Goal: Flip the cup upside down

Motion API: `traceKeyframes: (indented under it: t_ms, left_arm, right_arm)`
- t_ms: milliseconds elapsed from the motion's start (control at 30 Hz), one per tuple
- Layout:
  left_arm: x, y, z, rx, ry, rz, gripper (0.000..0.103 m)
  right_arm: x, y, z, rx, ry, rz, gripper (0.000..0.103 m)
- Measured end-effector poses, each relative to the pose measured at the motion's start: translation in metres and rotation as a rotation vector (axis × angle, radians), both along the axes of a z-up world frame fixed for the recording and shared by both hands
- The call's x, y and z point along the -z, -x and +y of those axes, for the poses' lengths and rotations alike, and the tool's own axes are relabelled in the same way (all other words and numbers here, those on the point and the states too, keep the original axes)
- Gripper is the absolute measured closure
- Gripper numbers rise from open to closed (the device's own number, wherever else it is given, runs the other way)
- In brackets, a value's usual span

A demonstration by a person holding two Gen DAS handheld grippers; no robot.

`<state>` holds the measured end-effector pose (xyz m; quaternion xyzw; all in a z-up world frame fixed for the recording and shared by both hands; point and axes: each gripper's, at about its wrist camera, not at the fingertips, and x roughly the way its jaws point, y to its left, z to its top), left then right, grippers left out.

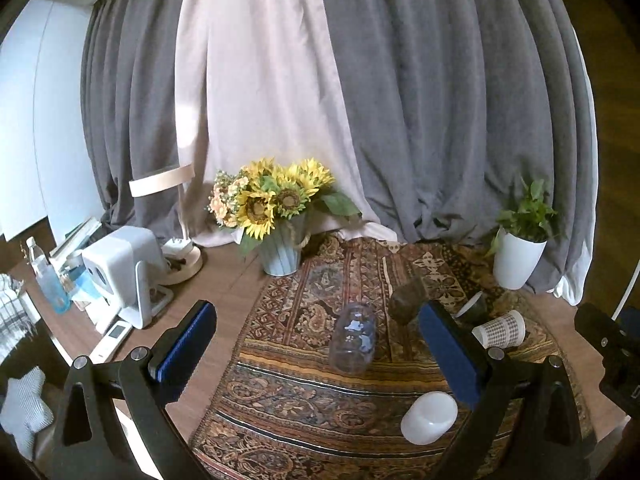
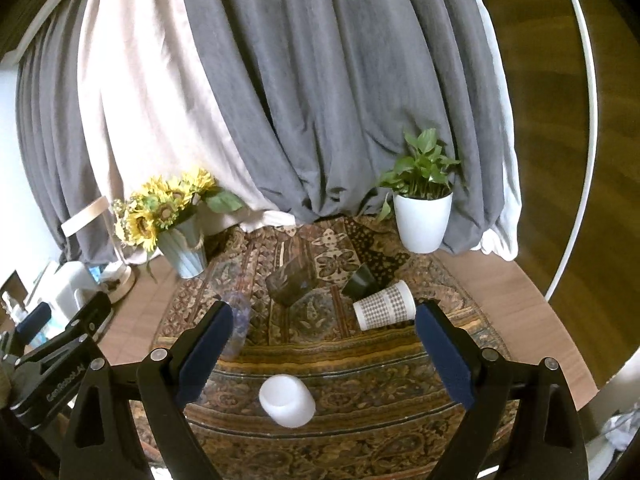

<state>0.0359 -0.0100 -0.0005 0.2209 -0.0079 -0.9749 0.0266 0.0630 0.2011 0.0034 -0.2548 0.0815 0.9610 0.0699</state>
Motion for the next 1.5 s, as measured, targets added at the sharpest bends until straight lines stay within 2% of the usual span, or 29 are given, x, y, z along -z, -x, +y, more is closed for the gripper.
traceKeyframes:
  t_ms: [700,1500]
  left_arm:
    - [-0.005,0.001,-0.004,0.04,0.017,0.045,0.0]
    - [-0.012,0.004,-0.006,0.043,0.025,0.08,0.0]
  right_arm:
    - [-0.008,0.0,-0.013,0.025,-0.031,0.036,0.01]
    - [-0.013,0.003,-0.022,0.026,-0.049,0.067,0.01]
